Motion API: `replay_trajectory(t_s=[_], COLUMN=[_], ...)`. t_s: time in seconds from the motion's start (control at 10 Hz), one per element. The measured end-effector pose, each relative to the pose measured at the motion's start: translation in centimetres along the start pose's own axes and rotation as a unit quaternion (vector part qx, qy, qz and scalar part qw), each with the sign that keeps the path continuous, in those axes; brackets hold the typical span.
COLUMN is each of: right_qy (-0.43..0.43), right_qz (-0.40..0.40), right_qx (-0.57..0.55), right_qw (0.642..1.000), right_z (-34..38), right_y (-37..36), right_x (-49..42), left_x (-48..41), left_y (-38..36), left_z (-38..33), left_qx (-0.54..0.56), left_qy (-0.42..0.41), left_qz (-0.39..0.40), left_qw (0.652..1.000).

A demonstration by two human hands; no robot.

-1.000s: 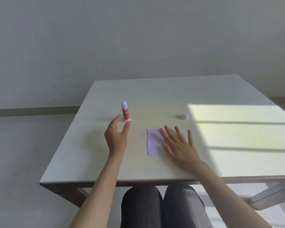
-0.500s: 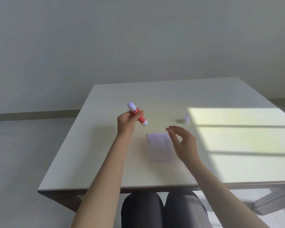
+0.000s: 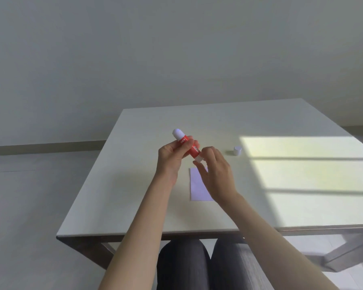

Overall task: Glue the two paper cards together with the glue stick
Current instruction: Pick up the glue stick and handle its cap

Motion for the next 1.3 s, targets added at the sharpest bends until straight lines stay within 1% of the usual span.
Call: replay_trajectory(t_s=[0.1,0.2,0.3,0.4,0.5,0.6,0.7,0.8,0.9,1.0,1.1,1.2,1.3], right_qy=[-0.185,-0.489,-0.502,-0.231,0.075,0.145,0.188,0.113,-0.121,-0.235,-0.227,-0.212,-0.223], right_qz=[0.067,0.199,0.165,0.050,-0.064,-0.102,-0.080,0.073,0.166,0.193,0.228,0.165,0.173], right_qx=[-0.154,-0.515,-0.581,-0.219,0.178,0.211,0.211,0.191,0.249,0.308,0.308,0.265,0.267], right_qw=[0.968,0.676,0.618,0.947,0.979,0.961,0.956,0.972,0.947,0.902,0.895,0.926,0.922], right_z=[0.2,0.7,0.6,0.9,1.2,1.5,1.0,-2.0,-7.2,-11.0,-12.8,-12.6,-11.4], right_y=[0.5,1.1,1.1,0.5,0.0,0.3,0.2,0.3,1.5,2.5,2.5,2.5,2.1], right_x=[-0.7,-1.7,-1.8,-0.9,-0.1,-0.3,-0.2,-0.6,-1.9,-2.3,-1.7,-1.3,-1.5], left_x=[0.2,0.3,0.5,0.6,0.7,0.6,0.6,1.0,1.3,1.6,2.0,2.3,2.5], left_y=[0.2,0.5,0.5,0.0,-0.5,-0.8,-0.8,-0.1,1.1,1.8,1.9,1.7,1.5], left_z=[-0.2,-0.6,-1.1,-1.3,-0.9,-0.5,-0.2,-0.3,-0.9,-1.0,-0.8,-0.7,-0.5], left_qx=[-0.002,-0.006,-0.010,-0.040,-0.100,-0.154,-0.169,-0.202,-0.288,-0.362,-0.406,-0.427,-0.445], left_qy=[-0.005,-0.003,-0.001,0.004,0.006,-0.002,-0.006,-0.035,-0.080,-0.109,-0.121,-0.146,-0.166], left_qz=[-0.007,-0.010,-0.009,-0.049,-0.126,-0.184,-0.199,-0.216,-0.216,-0.184,-0.168,-0.171,-0.173], left_qw=[1.000,1.000,1.000,0.998,0.987,0.971,0.965,0.954,0.930,0.907,0.890,0.876,0.863])
Point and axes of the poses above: each hand's wrist, its own x-axis away from the middle knuckle, its own y-axis out of the back of the hand, z = x × y, the point moved 1 cm from there along -x, towards the middle knuckle, and after that the axes turned 1 degree about y, right-handed, at the moved point
